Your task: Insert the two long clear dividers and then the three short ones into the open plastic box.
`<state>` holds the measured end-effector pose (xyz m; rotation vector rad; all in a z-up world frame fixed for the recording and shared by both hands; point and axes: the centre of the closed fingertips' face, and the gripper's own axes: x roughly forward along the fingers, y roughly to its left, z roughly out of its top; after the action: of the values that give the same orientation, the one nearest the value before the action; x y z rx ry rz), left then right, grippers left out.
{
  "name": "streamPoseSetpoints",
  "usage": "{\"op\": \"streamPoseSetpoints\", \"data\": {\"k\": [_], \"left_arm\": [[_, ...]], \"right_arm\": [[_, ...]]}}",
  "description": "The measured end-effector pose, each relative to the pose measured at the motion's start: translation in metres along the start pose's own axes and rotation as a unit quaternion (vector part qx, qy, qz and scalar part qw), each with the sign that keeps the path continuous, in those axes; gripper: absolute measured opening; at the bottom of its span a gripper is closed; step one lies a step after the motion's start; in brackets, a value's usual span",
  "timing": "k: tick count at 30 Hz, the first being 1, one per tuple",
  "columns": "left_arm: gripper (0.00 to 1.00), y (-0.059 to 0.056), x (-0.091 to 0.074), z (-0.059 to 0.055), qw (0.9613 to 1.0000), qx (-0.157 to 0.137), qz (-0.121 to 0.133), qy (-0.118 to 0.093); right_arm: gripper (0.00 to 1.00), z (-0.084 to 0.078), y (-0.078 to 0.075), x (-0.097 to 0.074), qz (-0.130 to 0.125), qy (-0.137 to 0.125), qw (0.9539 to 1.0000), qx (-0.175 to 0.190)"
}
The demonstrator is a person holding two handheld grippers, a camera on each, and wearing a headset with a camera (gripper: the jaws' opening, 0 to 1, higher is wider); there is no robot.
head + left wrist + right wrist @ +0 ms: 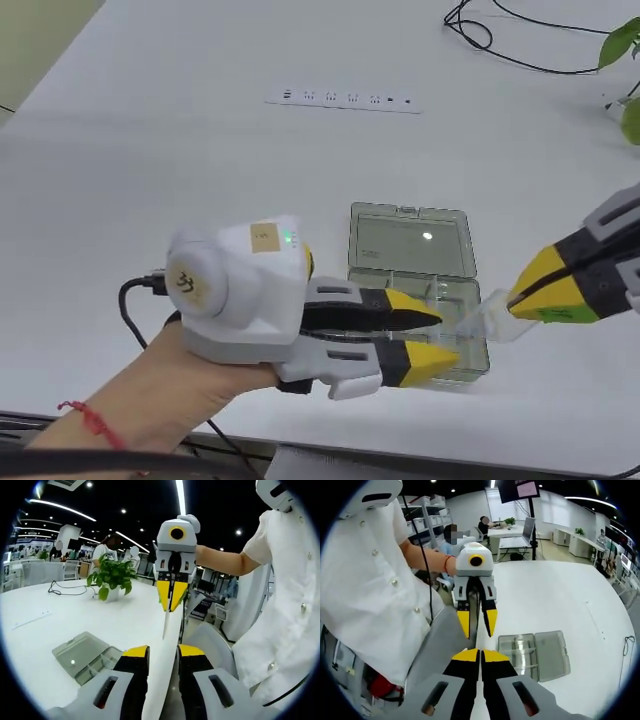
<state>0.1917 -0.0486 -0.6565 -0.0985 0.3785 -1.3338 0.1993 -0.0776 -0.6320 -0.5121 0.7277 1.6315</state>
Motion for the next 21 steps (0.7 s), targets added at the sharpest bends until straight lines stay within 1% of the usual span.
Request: {"op": "streamPoseSetpoints", "data": {"k": [6, 11, 15, 16, 17, 18, 21], "left_arm": [[0.28, 0.013, -0.009, -0.004, 0.9997, -0.005, 0.023, 0.001], [0.41, 0.022, -0.015, -0.01, 0.9991, -0.005, 0.041, 0.005], [0.51, 0.029, -0.018, -0.017, 0.9985, -0.003, 0.053, 0.011], [0.53, 0.03, -0.019, -0.019, 0.9984, -0.003, 0.054, 0.012], [0.55, 0.032, -0.019, -0.022, 0.9983, -0.005, 0.057, 0.014], [0.57, 0.034, -0.02, -0.025, 0.998, -0.004, 0.061, 0.018], [0.66, 0.038, -0.021, -0.031, 0.9974, -0.005, 0.067, 0.025]], "right_arm": [[0.02, -0.005, -0.01, -0.002, -0.014, 0.01, 0.9999, 0.001], [0.02, -0.009, -0.019, -0.003, -0.025, 0.018, 0.9995, 0.005], [0.02, -0.012, -0.026, -0.001, -0.034, 0.027, 0.999, 0.007], [0.02, -0.014, -0.028, -0.001, -0.036, 0.029, 0.9989, 0.008], [0.02, -0.018, -0.033, 0.0, -0.041, 0.037, 0.9985, 0.005], [0.02, -0.018, -0.034, 0.001, -0.043, 0.041, 0.9982, 0.003], [0.02, -0.023, -0.042, 0.005, -0.049, 0.048, 0.9977, 0.006]]}}
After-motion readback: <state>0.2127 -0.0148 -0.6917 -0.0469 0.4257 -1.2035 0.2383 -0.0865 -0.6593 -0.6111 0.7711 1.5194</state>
